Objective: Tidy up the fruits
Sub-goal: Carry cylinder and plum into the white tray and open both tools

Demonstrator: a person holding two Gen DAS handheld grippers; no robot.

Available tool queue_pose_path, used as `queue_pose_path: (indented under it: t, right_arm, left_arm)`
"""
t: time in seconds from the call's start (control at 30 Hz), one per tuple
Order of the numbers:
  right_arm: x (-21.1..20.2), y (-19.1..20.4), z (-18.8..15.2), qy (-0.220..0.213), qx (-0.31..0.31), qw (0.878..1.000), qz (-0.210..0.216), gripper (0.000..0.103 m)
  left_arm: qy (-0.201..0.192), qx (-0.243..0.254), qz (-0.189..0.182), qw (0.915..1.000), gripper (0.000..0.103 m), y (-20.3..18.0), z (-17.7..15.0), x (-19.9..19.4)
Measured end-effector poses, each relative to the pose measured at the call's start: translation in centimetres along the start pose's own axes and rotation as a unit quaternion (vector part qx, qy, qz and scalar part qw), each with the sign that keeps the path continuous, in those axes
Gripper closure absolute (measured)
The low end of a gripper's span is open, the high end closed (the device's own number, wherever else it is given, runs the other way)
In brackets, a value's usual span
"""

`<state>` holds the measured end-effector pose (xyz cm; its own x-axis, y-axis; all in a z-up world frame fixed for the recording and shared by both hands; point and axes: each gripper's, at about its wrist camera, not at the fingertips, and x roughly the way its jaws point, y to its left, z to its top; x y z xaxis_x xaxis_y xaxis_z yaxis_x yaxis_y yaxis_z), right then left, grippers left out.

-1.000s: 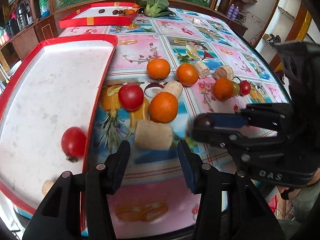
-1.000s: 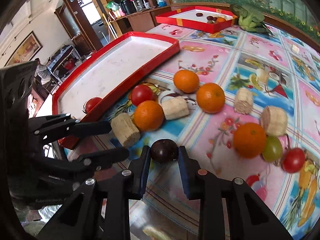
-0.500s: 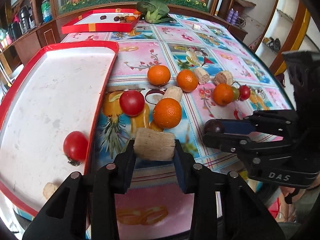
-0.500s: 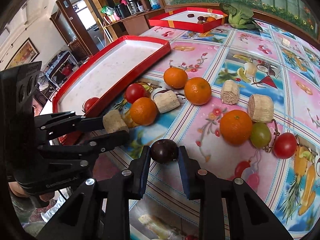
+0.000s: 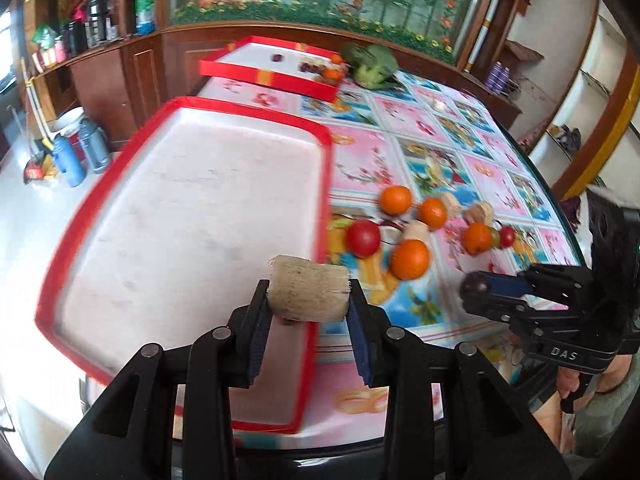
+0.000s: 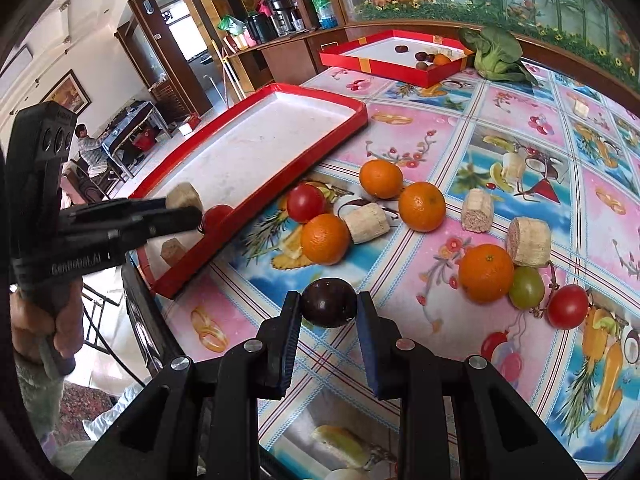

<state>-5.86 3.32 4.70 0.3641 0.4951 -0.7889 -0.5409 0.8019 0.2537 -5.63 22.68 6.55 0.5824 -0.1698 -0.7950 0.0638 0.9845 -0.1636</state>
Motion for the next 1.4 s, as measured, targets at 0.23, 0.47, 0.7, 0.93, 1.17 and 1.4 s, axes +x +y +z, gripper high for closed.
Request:
queue_pose_path:
  t: [0.23, 0.47, 0.7, 0.93, 1.17, 1.4]
  right_arm:
    - [0.1, 1.1, 0.6, -0.001, -0.014, 1.000, 0.009, 0.075]
    - [0.9, 2.8, 1.7, 0.009, -0.034, 0.999, 0.019, 0.075]
    - [2.7, 4.7, 5.8, 0.011, -0.065, 0.997, 0.033, 0.075]
    - [7.4, 5.9, 10.0, 0.041, -0.114, 0.992, 0.046, 0.075]
    - [10.4, 7.6, 11.8, 0.062, -0.152, 0.986, 0.042, 0.075]
    - [12.5, 8.3, 11.5, 0.080, -0.171, 0.981, 0.038, 0.075]
  left_arm:
    - [0.013, -0.033, 0.039, 0.9986, 0.069, 4.7, -0.7, 0.2]
    - [0.021, -0.037, 0.038, 0.9984, 0.069, 5.8, -1.7, 0.8]
    - [0.024, -0.037, 0.027, 0.9986, 0.069, 6.0, -1.5, 1.2]
    - [0.038, -0.034, 0.016, 0.9986, 0.069, 5.6, -1.7, 1.9]
    - [0.053, -0.022, 0.011, 0.9983, 0.069, 5.4, -1.7, 2.5]
    - [0.063, -0.004, 0.002, 0.9980, 0.069, 4.4, -1.9, 2.7]
